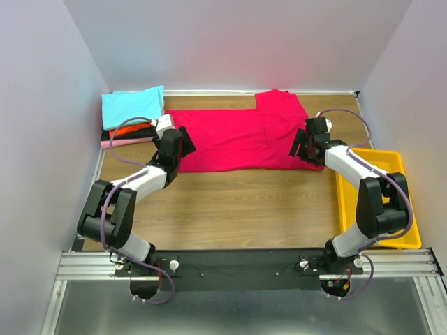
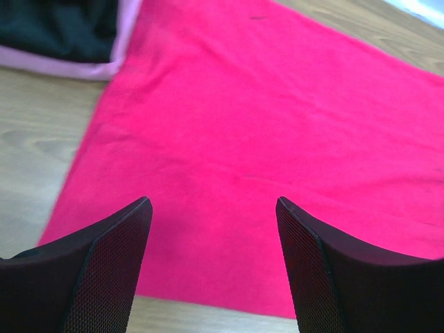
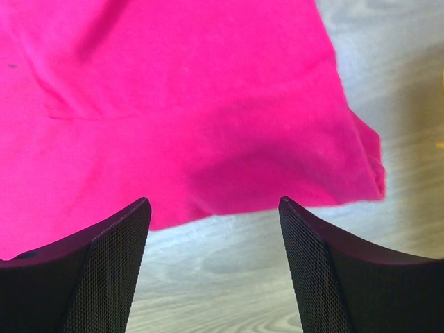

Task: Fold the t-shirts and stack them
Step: Fold the tshirt

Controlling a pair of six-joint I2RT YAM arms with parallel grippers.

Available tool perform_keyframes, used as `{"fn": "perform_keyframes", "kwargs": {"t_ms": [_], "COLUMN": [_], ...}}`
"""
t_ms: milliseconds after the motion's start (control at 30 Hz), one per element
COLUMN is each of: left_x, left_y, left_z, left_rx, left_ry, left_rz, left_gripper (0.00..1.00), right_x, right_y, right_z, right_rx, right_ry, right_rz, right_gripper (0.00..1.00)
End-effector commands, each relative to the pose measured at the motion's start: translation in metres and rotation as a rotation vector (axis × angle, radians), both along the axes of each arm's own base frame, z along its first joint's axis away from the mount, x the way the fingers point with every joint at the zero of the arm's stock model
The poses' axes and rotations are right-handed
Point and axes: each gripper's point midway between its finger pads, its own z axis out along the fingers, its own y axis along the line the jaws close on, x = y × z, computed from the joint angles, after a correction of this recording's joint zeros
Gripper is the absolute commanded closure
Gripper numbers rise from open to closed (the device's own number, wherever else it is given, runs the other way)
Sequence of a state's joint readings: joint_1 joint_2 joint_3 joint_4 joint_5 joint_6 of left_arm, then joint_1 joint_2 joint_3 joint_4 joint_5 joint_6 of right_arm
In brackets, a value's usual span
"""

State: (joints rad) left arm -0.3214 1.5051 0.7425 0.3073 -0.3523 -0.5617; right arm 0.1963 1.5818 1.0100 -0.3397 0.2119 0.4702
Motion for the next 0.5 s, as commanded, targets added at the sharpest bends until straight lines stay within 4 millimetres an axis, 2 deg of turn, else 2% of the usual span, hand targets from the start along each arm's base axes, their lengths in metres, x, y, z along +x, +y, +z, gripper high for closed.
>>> {"fn": "perform_keyframes", "kwargs": {"t_ms": [0,133,233,367,467], "left_x": [0.019,0.015,0.013,0.009,0.005], "left_y": [-0.035,-0.048,-0.051,-0.058,-0.058], "left_z": [0.016,0.001,-0.005,-0.018,-0.026], "left_rx": [-0.014,-0.006,0.003,-0.001,-0.005], "left_ry": [-0.056,-0.034,-0.040,-0.029,-0.022], "left_rz": [-0.087,-0.125,-0.143,-0.190,-0.190], "left_gripper": [0.20,0.20,0.20,0.20,0.20], "right_x": [0.026,0.039,0.043,0.050,0.052], "right_y": [0.012,0.034,0.047,0.076,0.086], "right_z": [0.013,0.002,-0.003,-0.004,-0.011], "right_rx": [0.033,0.109,0.148,0.210,0.208], "right_ry": [-0.055,-0.071,-0.088,-0.122,-0.111], "right_rz": [0.047,0.132,0.164,0.241,0.260], "right_gripper": [0.18,0.16,0.15,0.15,0.15]}}
